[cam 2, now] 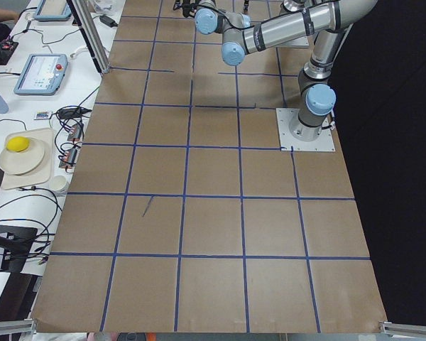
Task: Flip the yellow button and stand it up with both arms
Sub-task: 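Lift the button and swing it toward the table center with the left gripper, then hold the button out with the left gripper while the right gripper approaches the yellow cap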
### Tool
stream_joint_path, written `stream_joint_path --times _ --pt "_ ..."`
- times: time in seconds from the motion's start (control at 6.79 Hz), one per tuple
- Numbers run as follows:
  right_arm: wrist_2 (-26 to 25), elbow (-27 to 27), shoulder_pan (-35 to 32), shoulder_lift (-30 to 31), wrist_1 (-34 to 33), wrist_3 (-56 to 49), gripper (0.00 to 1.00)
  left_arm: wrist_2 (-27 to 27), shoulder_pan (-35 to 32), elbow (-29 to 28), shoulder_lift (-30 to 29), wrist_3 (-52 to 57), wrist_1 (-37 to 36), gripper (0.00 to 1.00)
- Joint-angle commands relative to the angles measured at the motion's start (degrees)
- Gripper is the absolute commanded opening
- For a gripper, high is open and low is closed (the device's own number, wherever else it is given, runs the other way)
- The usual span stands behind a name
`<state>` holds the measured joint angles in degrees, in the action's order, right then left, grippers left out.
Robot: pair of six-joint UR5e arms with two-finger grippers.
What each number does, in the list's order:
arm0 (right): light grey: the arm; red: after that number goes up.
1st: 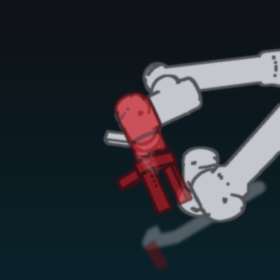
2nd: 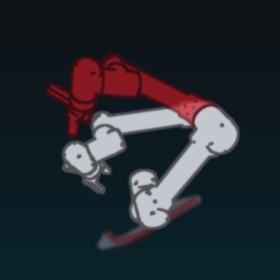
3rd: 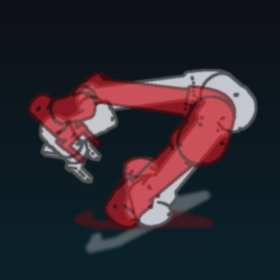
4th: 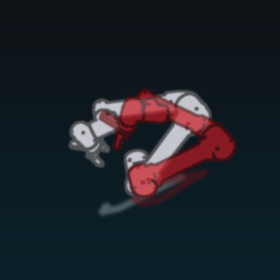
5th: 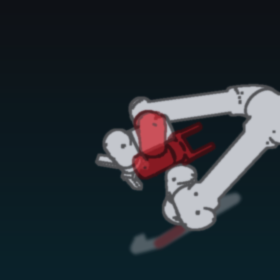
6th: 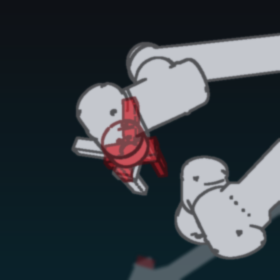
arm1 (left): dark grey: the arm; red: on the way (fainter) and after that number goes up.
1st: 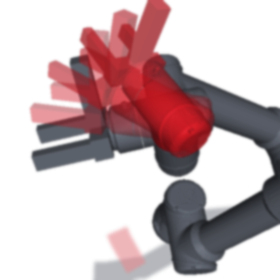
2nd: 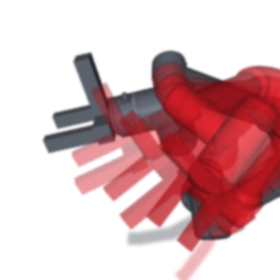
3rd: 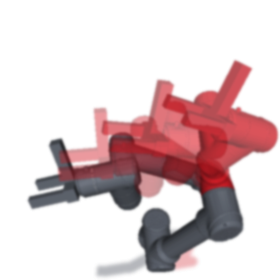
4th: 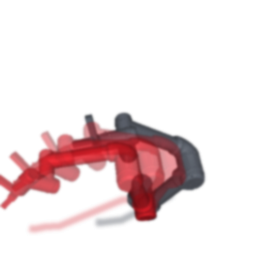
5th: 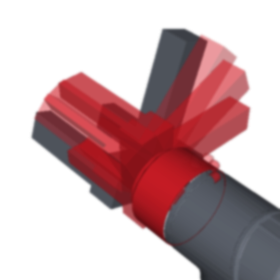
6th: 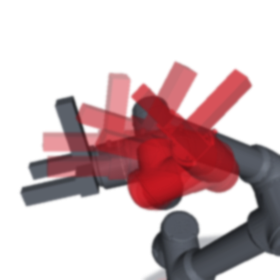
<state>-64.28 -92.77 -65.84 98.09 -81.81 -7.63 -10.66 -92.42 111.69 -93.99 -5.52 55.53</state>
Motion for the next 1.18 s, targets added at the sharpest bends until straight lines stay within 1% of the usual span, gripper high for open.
stream_joint_path --times 0.0,0.15,0.29,0.44,0.59,0.74,1.03 --pt "20.0 -2.6 9.4 0.0 10.7 -7.2 0.99 3.2 -0.1 -0.7 -0.3 -2.6 0.5 0.02" --pt "24.5 -4.7 9.4 0.4 13.4 -7.6 0.99 3.5 -0.1 -0.8 -0.3 -5.8 0.5 0.02" --pt "30.1 -5.6 8.4 1.5 18.0 -7.4 0.99 6.3 -0.1 -1.0 0.5 -10.3 1.4 0.02" --pt "33.0 -6.4 4.7 1.2 23.3 -6.7 0.99 7.5 -0.3 -1.9 0.5 -12.2 4.7 0.02" --pt "42.4 -7.3 0.6 0.4 27.3 -3.5 0.99 8.6 -0.3 -2.1 0.0 -12.4 6.1 0.02" --pt "47.4 -8.8 -0.2 0.3 29.1 -1.1 0.99 8.6 -0.4 -2.2 0.5 -13.0 6.2 0.02" --pt "47.6 -9.4 -0.5 0.0 27.2 -3.1 0.99 8.6 -0.4 -3.0 0.3 -12.9 5.9 0.02"
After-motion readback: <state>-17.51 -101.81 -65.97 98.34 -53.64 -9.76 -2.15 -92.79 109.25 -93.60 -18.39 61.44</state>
